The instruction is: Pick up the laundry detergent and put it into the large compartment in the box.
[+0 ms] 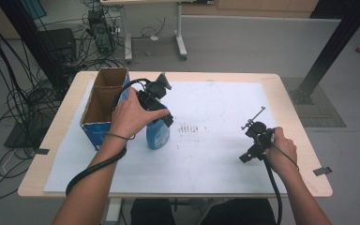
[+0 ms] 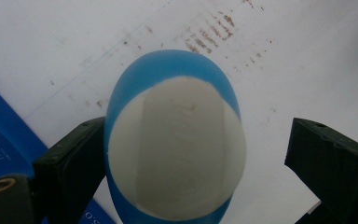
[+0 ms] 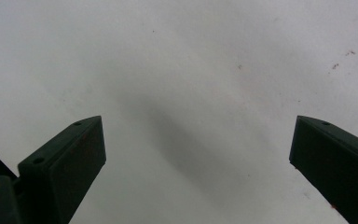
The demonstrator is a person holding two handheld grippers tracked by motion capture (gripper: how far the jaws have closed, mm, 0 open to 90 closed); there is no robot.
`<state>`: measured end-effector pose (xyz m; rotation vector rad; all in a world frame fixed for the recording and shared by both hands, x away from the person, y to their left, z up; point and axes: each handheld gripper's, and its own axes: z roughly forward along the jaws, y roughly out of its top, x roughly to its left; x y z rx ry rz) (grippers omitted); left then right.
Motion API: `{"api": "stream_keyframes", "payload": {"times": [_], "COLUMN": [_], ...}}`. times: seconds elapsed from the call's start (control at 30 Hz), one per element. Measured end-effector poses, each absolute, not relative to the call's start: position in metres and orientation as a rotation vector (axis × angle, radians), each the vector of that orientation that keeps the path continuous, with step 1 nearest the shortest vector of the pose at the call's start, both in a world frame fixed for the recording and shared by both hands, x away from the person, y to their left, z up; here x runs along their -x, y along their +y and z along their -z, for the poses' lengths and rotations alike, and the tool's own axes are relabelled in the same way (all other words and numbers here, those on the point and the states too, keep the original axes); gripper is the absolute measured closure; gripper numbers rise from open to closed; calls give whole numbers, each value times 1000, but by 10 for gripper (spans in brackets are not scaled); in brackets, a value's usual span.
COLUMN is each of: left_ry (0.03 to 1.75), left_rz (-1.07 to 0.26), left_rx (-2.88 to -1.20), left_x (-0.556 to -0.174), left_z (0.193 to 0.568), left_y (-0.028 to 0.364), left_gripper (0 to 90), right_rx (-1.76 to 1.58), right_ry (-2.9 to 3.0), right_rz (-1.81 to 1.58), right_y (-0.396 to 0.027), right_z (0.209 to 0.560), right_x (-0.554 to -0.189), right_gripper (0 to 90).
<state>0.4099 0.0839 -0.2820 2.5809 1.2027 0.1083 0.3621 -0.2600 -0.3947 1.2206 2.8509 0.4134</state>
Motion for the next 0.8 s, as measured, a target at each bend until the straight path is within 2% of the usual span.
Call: {"api": "stream_keyframes", "payload": {"times": [0.8], "left_ry": [1203], "left_rz": [-112], "left_rx": [-2584], "left_x": [-408], "left_z": [281], "left_y": [85], "left_gripper": [78], "right_rx": [-1215], "right_ry": [2849], "right_rz": [-401], "right_y": [-260], "right_z": [393], "right_x": [-362], "right_gripper": [33]}}
